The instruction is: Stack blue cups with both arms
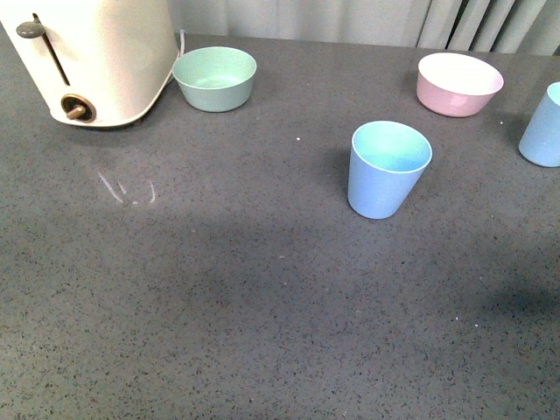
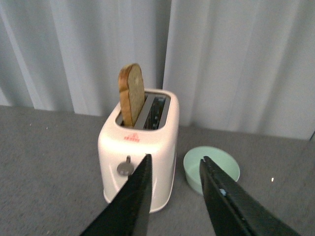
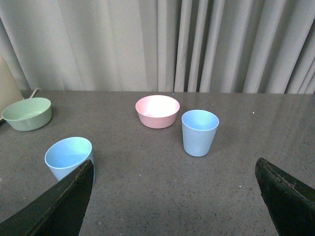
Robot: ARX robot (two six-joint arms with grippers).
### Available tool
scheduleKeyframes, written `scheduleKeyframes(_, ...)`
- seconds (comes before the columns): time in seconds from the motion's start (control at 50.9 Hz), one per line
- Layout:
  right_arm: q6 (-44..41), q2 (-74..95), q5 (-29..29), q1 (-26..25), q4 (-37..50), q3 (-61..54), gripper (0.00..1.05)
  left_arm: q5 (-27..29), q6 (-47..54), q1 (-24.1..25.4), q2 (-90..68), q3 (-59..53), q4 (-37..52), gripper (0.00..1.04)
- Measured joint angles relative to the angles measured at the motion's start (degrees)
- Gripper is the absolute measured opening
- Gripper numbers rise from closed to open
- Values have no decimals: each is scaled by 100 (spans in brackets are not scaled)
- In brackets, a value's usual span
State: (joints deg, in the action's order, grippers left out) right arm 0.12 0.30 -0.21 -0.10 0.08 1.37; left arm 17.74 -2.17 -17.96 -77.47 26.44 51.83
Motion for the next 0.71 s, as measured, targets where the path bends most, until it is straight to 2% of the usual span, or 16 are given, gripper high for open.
scheduleKeyframes(0.118, 2, 0, 4, 0, 0, 0, 96, -328, 92, 308, 472, -684, 22, 5)
scheduleKeyframes(0.157, 0, 0, 9, 0, 0, 0, 96, -411, 94, 367, 595, -798, 22, 2)
scheduleKeyframes(0.432, 0, 0, 20, 0, 0, 0, 96, -859, 136, 876, 1648, -1611, -177, 2)
scheduleKeyframes(0.707, 0, 0, 20, 0, 0, 0, 96, -1305, 151, 1294, 2898, -2223, -811, 2)
